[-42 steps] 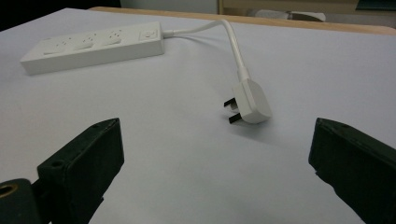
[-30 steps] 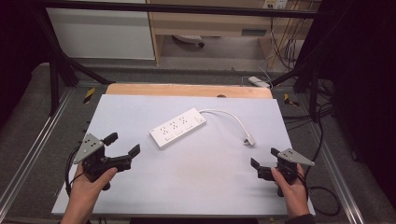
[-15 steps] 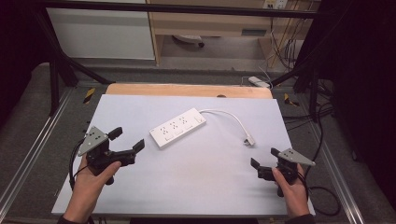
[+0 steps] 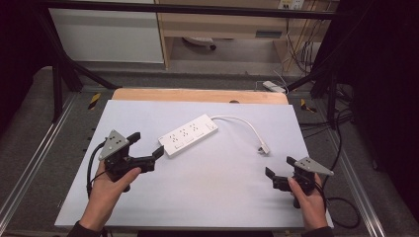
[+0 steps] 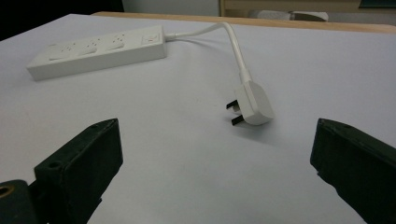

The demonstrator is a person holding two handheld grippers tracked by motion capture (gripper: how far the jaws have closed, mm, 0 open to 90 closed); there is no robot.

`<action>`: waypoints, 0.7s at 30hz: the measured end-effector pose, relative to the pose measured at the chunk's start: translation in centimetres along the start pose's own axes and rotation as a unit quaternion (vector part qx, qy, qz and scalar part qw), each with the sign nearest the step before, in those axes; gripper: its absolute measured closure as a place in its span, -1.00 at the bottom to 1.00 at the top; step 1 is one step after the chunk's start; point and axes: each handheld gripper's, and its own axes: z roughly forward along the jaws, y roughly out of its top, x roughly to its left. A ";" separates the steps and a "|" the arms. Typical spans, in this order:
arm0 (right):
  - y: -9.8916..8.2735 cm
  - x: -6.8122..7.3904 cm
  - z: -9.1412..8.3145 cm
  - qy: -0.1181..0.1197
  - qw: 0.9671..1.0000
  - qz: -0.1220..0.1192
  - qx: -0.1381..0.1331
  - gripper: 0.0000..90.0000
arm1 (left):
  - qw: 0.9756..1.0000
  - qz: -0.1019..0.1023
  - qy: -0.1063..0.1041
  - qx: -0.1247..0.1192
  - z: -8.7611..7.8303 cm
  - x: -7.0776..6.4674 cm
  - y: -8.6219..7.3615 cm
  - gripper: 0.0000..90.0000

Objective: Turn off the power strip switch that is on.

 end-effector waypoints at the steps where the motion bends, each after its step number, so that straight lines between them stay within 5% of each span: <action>1: 0.0 0.0 0.0 0.000 1.000 0.000 0.000 -0.94 | 1.000 0.000 0.000 0.000 0.0 0.0 0.0 -0.85; 11: 0.0 0.0 0.0 0.000 1.000 0.000 0.000 -0.94 | 1.000 0.014 -0.014 0.013 1.9 -1.1 0.6 -0.85; 21: 0.0 0.0 0.0 0.000 1.000 -0.001 0.001 -0.94 | 1.000 0.012 -0.011 0.009 2.8 -0.6 1.8 -0.85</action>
